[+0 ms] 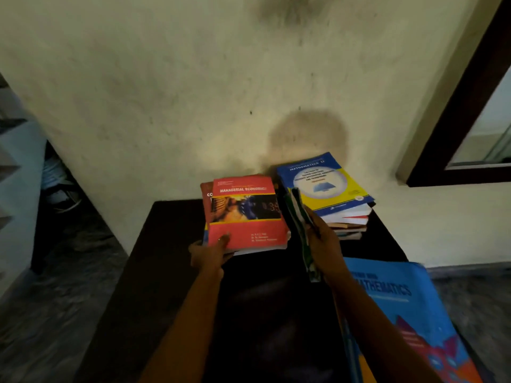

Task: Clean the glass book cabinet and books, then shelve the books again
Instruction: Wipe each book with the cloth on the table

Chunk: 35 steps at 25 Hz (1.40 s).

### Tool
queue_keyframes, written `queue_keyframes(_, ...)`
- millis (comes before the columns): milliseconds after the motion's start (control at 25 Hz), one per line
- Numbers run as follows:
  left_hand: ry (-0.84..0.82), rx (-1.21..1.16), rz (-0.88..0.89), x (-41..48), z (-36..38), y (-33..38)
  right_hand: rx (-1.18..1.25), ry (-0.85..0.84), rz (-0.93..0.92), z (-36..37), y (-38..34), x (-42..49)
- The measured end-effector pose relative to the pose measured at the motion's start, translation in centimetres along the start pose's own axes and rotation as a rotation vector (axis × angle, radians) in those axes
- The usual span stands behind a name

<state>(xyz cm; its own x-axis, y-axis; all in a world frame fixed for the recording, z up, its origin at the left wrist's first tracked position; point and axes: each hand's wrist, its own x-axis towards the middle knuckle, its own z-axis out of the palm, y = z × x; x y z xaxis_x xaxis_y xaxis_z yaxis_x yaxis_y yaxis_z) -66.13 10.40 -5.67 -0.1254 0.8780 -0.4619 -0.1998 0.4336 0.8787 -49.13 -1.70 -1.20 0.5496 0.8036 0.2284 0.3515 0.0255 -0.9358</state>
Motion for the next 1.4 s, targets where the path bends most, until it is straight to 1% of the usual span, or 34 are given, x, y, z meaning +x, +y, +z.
queue_keyframes(80,-0.066,-0.037,-0.029,0.2,-1.6,0.0,-0.019,-0.017,-0.022,1.5,-0.7,0.8)
queue_keyframes(200,-0.172,0.011,-0.073,-1.1,-3.9,0.8,-0.067,-0.085,-0.062,3.4,-1.6,1.5)
queue_keyframes(280,-0.175,-0.024,-0.102,-2.1,-5.1,1.3,-0.047,-0.137,-0.082,4.1,-1.9,1.8)
queue_keyframes(360,-0.123,-0.212,-0.139,-2.9,-6.4,1.4,-0.013,-0.199,-0.121,4.7,-2.3,2.0)
queue_keyframes(440,-0.103,-0.531,-0.190,-3.6,-7.5,1.1,-0.001,-0.257,-0.165,5.2,-2.7,2.1)
queue_keyframes(480,-0.099,-0.650,-0.195,-3.8,-7.9,0.7,-0.004,-0.296,-0.179,5.4,-3.0,2.3)
queue_keyframes(520,-0.098,-0.700,-0.179,-3.9,-8.0,0.3,-0.019,-0.335,-0.184,5.7,-3.1,2.4)
queue_keyframes(560,-0.103,-0.691,-0.153,-4.1,-7.8,0.1,-0.031,-0.370,-0.186,5.8,-3.3,2.5)
queue_keyframes(680,-0.125,-0.584,-0.098,-3.7,-5.8,0.3,-0.028,-0.388,-0.194,5.9,-3.2,2.9)
queue_keyframes(760,-0.156,-0.545,-0.070,-2.7,-4.3,1.2,0.004,-0.374,-0.161,5.6,-2.6,3.2)
queue_keyframes(800,-0.158,-0.465,-0.061,-1.9,-3.7,1.8,0.027,-0.366,-0.130,5.6,-2.3,3.5)
queue_keyframes(840,-0.152,-0.311,-0.047,-1.2,-3.1,2.5,0.042,-0.353,-0.109,5.4,-2.0,3.9)
queue_keyframes(920,-0.162,0.082,-0.081,-0.5,-2.6,4.0,0.043,-0.334,-0.095,5.2,-1.8,4.6)
queue_keyframes(960,-0.171,0.230,-0.107,-0.3,-2.6,4.5,0.034,-0.330,-0.090,5.1,-1.8,4.9)
queue_keyframes(1000,-0.169,0.323,-0.104,-0.3,-2.6,4.8,0.026,-0.330,-0.089,5.1,-1.9,5.0)
queue_keyframes(1040,-0.149,0.371,-0.064,-0.3,-2.7,4.9,0.024,-0.329,-0.089,5.3,-1.8,5.2)
queue_keyframes(1080,-0.113,0.434,0.026,-0.4,-2.7,5.2,0.029,-0.324,-0.092,5.4,-1.9,5.2)
queue_keyframes(1120,-0.065,0.514,0.146,-0.5,-2.6,5.3,0.036,-0.320,-0.097,5.6,-1.9,5.2)
queue_keyframes(1160,-0.037,0.537,0.276,-0.9,-2.5,5.5,0.039,-0.323,-0.108,5.7,-1.9,5.1)
queue_keyframes(1200,-0.046,0.460,0.382,-1.6,-2.3,5.7,0.040,-0.331,-0.121,5.9,-2.0,5.1)
queue_keyframes(1240,-0.106,0.252,0.406,-2.4,-2.4,5.7,0.034,-0.346,-0.137,6.0,-2.3,5.1)
queue_keyframes(1280,-0.196,-0.007,0.353,-3.3,-2.6,5.6,0.028,-0.367,-0.158,6.3,-2.7,5.0)
queue_keyframes(1320,-0.254,-0.207,0.293,-3.7,-3.4,5.2,0.026,-0.397,-0.177,6.6,-3.2,4.9)
queue_keyframes(1360,-0.259,-0.349,0.258,-4.0,-4.7,4.6,0.032,-0.428,-0.188,7.1,-3.8,4.7)
queue_keyframes(1400,-0.231,-0.415,0.239,-4.2,-6.4,3.8,0.041,-0.460,-0.194,7.7,-4.3,4.3)
